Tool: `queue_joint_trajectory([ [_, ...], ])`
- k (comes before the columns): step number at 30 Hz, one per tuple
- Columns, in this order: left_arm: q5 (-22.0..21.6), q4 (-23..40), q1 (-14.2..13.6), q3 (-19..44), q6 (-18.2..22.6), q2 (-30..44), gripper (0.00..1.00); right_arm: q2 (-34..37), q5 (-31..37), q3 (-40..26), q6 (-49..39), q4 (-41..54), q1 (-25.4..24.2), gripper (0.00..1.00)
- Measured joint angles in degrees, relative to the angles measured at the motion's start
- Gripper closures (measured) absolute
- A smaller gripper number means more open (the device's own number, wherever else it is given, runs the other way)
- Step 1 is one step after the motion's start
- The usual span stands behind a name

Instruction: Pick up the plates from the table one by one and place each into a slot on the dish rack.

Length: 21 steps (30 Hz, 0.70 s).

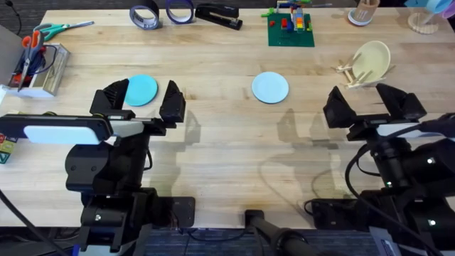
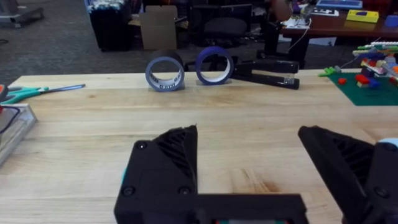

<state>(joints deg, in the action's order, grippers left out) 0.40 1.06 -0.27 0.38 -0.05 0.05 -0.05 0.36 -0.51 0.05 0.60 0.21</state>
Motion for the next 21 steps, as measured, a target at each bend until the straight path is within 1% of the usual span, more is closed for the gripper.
queue_joint_trajectory([
  [14, -0.3, 0.0, 0.0, 0.0, 0.3, 0.0, 0.008, 0.1, 0.5, -0.1, 0.9, 0.6, 0.0, 0.005],
  [21, -1.4, -0.1, 0.0, 0.0, 0.5, 0.0, 0.01, 0.0, 1.0, -0.1, 0.4, 0.3, 0.0, 0.007],
])
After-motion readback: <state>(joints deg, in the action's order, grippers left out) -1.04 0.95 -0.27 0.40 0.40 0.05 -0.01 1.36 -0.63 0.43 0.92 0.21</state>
